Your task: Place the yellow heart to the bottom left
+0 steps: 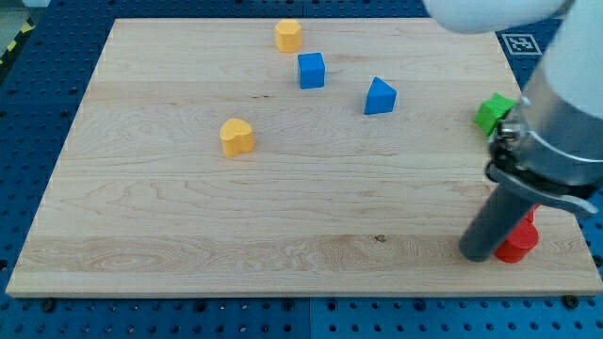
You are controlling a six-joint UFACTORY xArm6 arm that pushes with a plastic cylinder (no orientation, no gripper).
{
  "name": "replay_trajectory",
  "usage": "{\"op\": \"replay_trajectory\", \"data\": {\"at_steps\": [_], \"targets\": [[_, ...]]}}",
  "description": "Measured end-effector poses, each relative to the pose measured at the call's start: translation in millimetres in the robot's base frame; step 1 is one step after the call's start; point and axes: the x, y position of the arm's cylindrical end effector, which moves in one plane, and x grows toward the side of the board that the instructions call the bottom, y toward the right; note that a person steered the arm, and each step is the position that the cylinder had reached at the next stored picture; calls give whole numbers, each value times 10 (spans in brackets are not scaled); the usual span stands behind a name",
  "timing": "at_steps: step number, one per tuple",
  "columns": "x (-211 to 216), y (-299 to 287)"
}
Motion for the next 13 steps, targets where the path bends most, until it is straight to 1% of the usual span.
{"op": "replay_trajectory", "data": {"at_steps": [1, 2, 4, 5, 7, 8, 10, 11, 12, 13], "targets": [[-277, -717], [-758, -786], [-822, -767], [-1072, -997], [-1631, -2018], [-1631, -2026], [-1394, -2595], [-1710, -2607], [-1689, -2668], [-1374, -2701]]}}
